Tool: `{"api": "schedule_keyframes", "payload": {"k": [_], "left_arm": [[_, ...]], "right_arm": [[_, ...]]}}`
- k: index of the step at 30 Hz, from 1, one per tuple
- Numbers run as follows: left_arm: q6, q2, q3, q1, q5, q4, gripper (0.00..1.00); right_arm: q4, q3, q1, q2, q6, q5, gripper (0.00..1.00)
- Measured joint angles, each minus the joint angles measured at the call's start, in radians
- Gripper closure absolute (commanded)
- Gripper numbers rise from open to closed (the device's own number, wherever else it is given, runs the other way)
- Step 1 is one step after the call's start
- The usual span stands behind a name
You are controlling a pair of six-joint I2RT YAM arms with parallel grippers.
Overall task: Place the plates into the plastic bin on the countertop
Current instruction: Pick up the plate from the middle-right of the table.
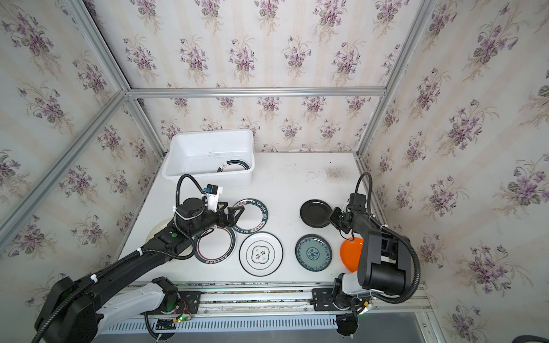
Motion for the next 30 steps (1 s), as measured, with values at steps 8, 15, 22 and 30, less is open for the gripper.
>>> {"api": "schedule_keyframes", "payload": {"k": [8,15,22,30], "left_arm": [[0.001,0.014,-0.008,0.0,-0.02,0.001,0.0],[0.001,0.016,-0.008,0.0,-0.025,0.001,0.0],[0.0,0.016,-0.008,0.0,-0.023,0.001,0.01],[-0.011,0.02,-0.008,-0.003,-0.013,0.002,0.01]], "right_arm": [[-0.013,-0.012,0.0,-0.027,0.023,0.0,1.0],[-0.021,-0.012,0.0,-0.047,0.035,-0.013,1.0],[-0.031,-0.013,0.0,-0.095,0.107,-0.072,1.0],[-0.016,-0.011,0.0,-0.145,0.191,-0.145,1.0]]}}
